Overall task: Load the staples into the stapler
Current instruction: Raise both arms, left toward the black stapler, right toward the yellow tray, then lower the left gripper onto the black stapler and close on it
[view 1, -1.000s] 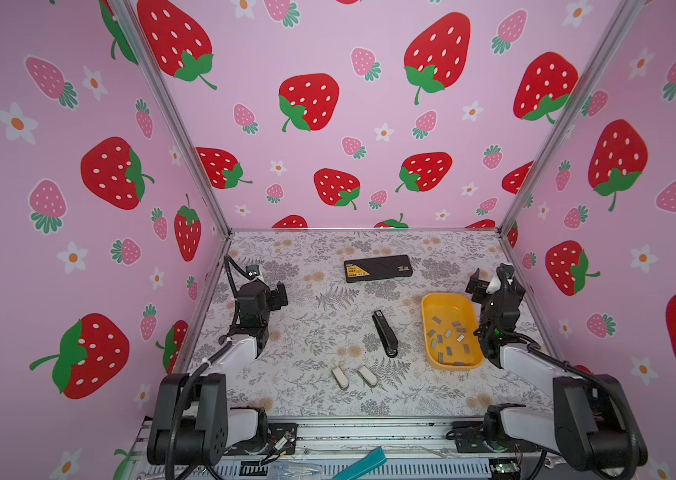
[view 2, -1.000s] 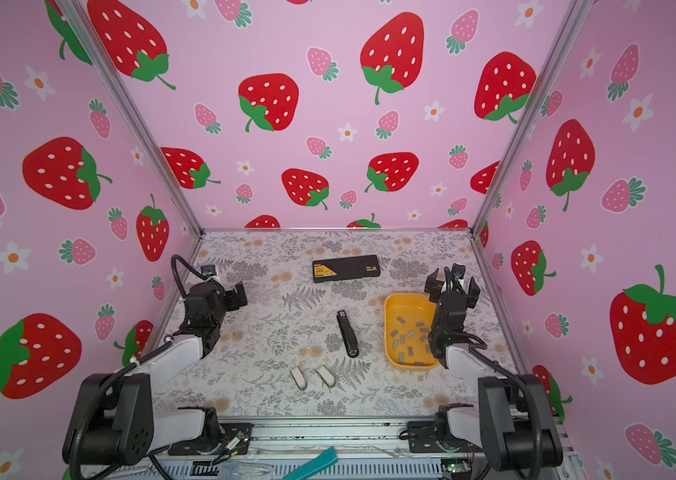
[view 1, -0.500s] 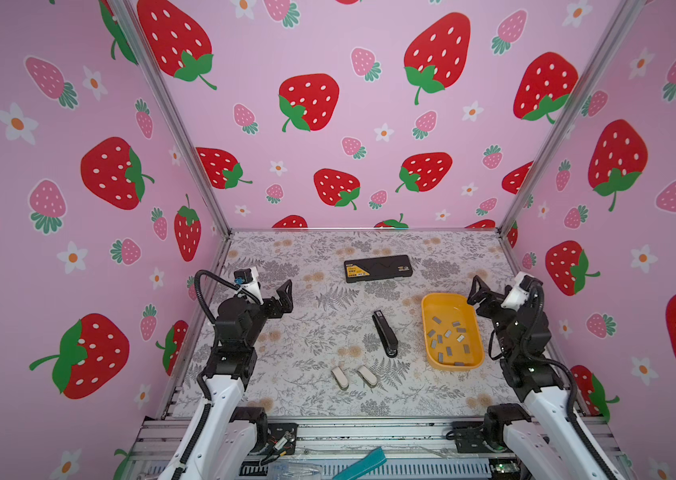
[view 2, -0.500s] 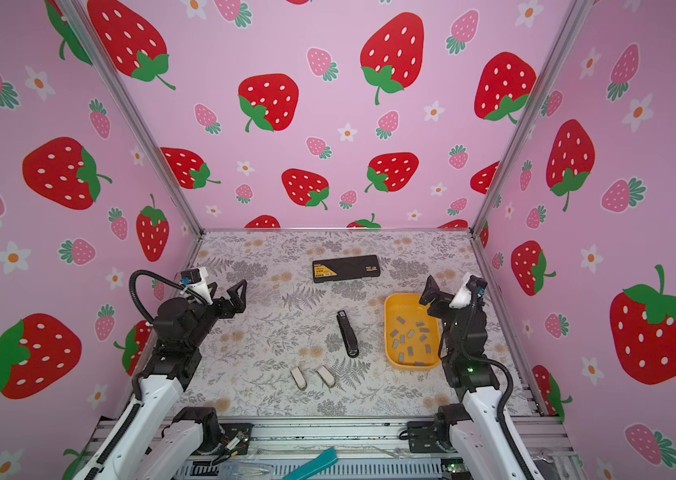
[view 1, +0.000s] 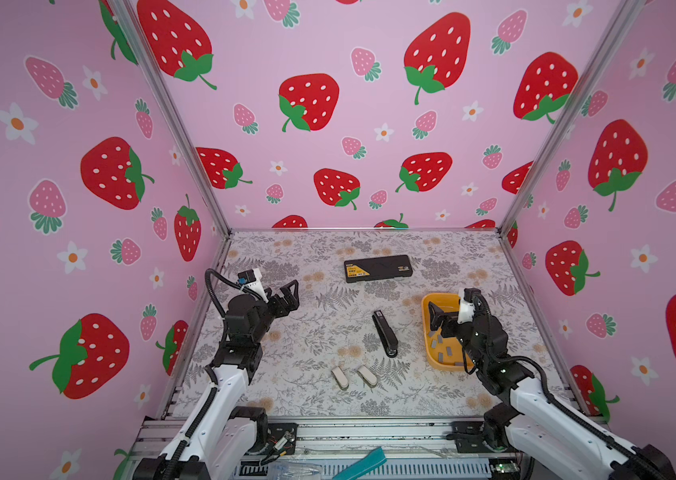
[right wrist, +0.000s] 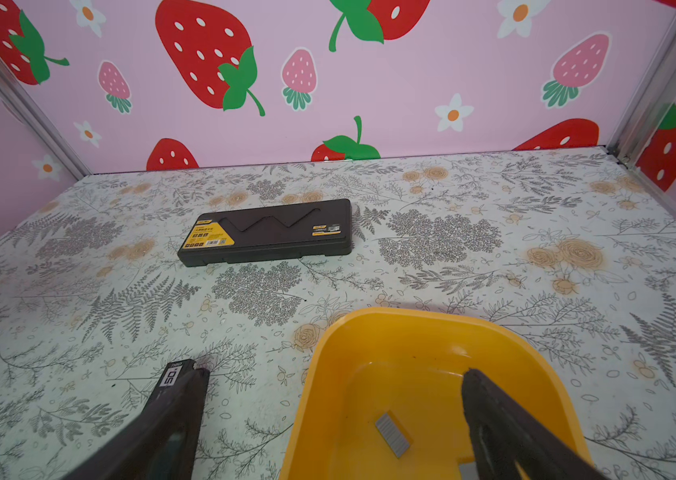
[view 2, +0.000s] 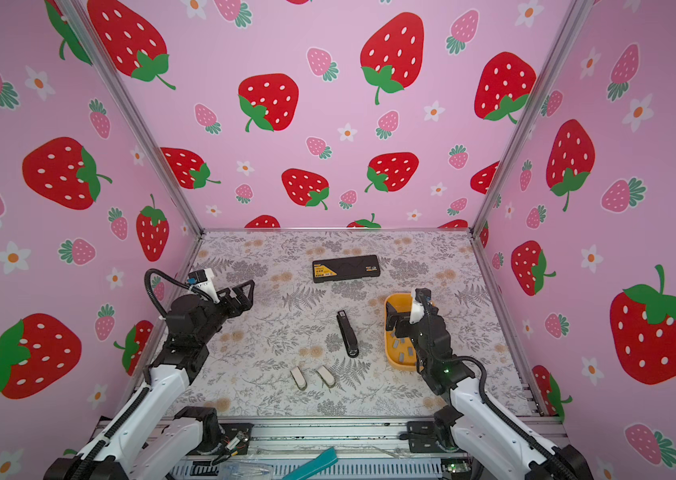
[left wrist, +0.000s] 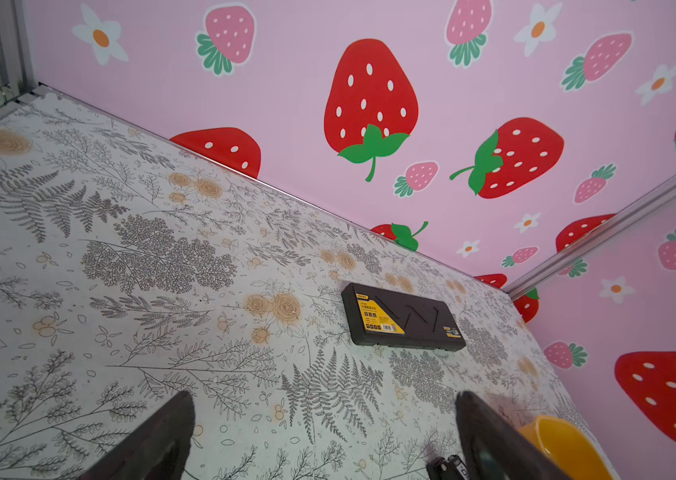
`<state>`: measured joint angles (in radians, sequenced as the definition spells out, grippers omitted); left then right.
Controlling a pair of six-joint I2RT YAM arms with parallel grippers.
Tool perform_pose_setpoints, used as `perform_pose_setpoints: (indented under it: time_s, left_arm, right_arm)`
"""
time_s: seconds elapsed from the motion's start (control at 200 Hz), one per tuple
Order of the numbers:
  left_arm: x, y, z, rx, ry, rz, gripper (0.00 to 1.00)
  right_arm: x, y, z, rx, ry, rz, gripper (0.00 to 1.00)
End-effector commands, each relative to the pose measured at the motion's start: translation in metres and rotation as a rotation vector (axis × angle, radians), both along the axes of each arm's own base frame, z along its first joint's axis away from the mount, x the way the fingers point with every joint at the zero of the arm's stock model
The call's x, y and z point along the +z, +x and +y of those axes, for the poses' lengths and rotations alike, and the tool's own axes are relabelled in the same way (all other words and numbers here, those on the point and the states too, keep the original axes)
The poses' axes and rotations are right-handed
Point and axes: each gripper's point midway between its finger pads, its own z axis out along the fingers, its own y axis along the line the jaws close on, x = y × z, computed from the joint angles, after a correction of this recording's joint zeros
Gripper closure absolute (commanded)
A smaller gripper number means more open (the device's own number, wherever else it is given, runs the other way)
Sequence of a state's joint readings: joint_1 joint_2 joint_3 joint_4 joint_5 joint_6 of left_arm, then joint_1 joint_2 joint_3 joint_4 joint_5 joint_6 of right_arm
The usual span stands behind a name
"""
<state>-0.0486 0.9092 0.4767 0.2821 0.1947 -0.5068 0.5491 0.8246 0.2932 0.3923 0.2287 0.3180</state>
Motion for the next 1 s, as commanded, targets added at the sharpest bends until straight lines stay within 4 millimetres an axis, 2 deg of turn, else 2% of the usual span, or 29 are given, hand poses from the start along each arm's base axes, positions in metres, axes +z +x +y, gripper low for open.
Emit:
perform_pose_setpoints:
  time_s: [0.0,0.075,0.09,0.13,0.195,0.22,0.27,0.335,0.42,0.535,0.575,0.695,0.83,0.995]
  left_arm:
    - [0.046,0.009,-0.015,-0.077,-0.048,-0.113,0.01]
    - [0.065,0.007,-0.028,-0.124,0.039,-0.191,0.01]
    - [0.069,0.006,-0.030,-0.126,0.061,-0.206,0.01]
    - [0.079,0.004,-0.039,-0.147,0.131,-0.245,0.01]
    - [0.092,0.002,-0.062,-0.202,0.254,-0.294,0.01]
    - [0.096,0.000,-0.076,-0.245,0.309,-0.322,0.00]
    - [0.102,-0.007,-0.105,-0.349,0.402,-0.390,0.05]
    - [0.105,-0.021,-0.144,-0.500,0.531,-0.516,0.02]
    - [0.090,-0.042,-0.186,-0.696,0.729,-0.647,0.08]
    - [0.052,-0.067,-0.220,-1.006,0.927,-0.665,0.16]
    - [0.036,-0.075,-0.227,-1.104,0.988,-0.656,0.18]
    - [0.007,-0.086,-0.240,-1.281,1.089,-0.626,0.18]
    - [-0.014,-0.092,-0.252,-1.423,1.140,-0.609,0.19]
    - [-0.038,-0.094,-0.266,-1.569,1.185,-0.567,0.19]
  right_arm:
    - [0.012,0.010,-0.005,-0.054,-0.023,-0.083,0.02]
    - [0.013,0.014,-0.008,-0.079,-0.044,-0.109,0.02]
    - [0.005,0.016,-0.009,-0.084,-0.064,-0.093,0.02]
    - [0.004,0.018,-0.012,-0.108,-0.067,-0.103,0.02]
    - [0.008,0.019,-0.011,-0.108,-0.061,-0.131,0.02]
    - [0.010,0.018,-0.011,-0.103,-0.057,-0.146,0.02]
    - [0.012,0.016,-0.011,-0.099,-0.047,-0.180,0.02]
    - [0.011,0.013,-0.021,-0.138,-0.037,-0.216,0.02]
    - [0.013,0.013,-0.029,-0.182,-0.026,-0.221,0.01]
    - [0.014,0.010,-0.027,-0.164,-0.019,-0.256,0.00]
    - [0.014,0.012,-0.026,-0.166,-0.023,-0.249,0.00]
    - [0.011,0.018,-0.021,-0.157,-0.039,-0.230,0.01]
    - [0.009,0.020,-0.016,-0.131,-0.048,-0.219,0.01]
    - [0.011,0.007,-0.014,-0.082,-0.024,-0.254,0.01]
